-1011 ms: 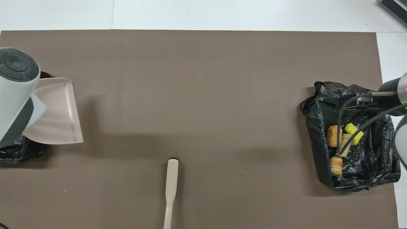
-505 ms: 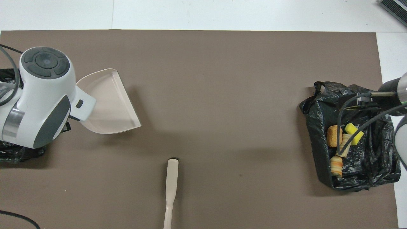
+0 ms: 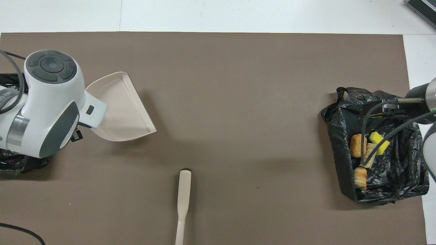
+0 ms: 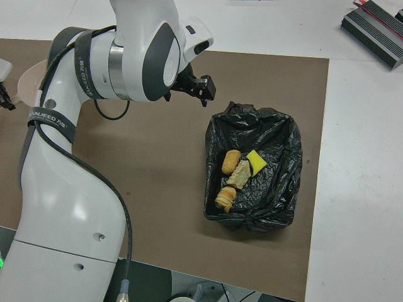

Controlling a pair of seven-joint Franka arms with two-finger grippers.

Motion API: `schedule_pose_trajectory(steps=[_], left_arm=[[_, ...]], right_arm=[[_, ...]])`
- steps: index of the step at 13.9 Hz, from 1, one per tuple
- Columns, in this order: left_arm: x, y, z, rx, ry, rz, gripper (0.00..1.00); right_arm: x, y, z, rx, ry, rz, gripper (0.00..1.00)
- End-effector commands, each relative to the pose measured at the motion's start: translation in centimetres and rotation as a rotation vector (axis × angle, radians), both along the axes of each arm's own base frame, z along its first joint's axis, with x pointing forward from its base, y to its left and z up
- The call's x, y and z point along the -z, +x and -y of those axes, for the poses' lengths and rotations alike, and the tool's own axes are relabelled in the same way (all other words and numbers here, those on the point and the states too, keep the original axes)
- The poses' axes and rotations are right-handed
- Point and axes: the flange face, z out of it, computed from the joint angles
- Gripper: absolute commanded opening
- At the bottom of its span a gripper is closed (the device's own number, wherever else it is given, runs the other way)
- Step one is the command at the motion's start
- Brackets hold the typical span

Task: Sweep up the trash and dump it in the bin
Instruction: 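Lift the empty dustpan out of the bag with the left gripper, then lower the dustpan onto the table center and open the left gripper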

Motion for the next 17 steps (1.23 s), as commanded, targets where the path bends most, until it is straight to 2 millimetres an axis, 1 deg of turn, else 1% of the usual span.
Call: schedule_pose_trajectory(steps=[1,3,5,6,7,9,10,11,12,13,14,15,17], left_arm=[[0.4,1.3,4.8,-0.194,-0.009,0.045,0.0],[0.8,1.3,7.1,-0.325,-0.011,0.058,0.0],[1.3,1.3,8.0,-0.454,-0.004,0.079,0.0],[1.4,1.4,9.1,-0.509,-0.014,0.092,0.0],[2.0,1.3,10.1,-0.544,-0.026,0.089,0.0],[2.1,1.1,10.4,-0.569,-0.035,0.082,0.0],[2.2,0.5,11.6,-0.584,-0.037,0.086,0.0],[2.5,0.4,12.2,-0.582,-0.043,0.095,0.0],[3.4,0.4,12.6,-0.584,-0.043,0.091,0.0],[3.9,0.6,12.9,-0.585,-0.057,0.103,0.0],[4.3,0.8,12.9,-0.591,-0.076,0.123,0.0],[5.3,0.8,12.7,-0.597,-0.09,0.131,0.0],[6.0,0.2,12.3,-0.597,-0.093,0.129,0.0]], right_arm=[[-0.2,-0.7,0.1,0.002,0.013,-0.006,1.0],[-0.1,-0.7,0.1,0.002,0.013,-0.008,1.0],[-0.2,-0.7,0.1,0.002,0.013,-0.006,1.0],[-0.2,-0.7,0.1,0.002,0.013,-0.006,1.0],[-0.2,-0.7,0.1,0.002,0.013,-0.006,1.0],[-0.1,-0.7,0.1,0.002,0.013,-0.007,1.0],[-0.2,-0.7,0.1,0.002,0.013,-0.006,1.0],[-0.2,-0.7,0.1,0.002,0.013,-0.006,1.0],[-0.1,-0.7,0.1,0.002,0.013,-0.007,1.0],[-0.1,-0.7,0.1,0.002,0.013,-0.008,1.0],[-0.2,-0.7,0.1,0.002,0.013,-0.006,1.0],[-0.1,-0.7,0.1,0.002,0.013,-0.007,1.0],[-0.2,-0.7,0.1,0.002,0.013,-0.006,1.0]])
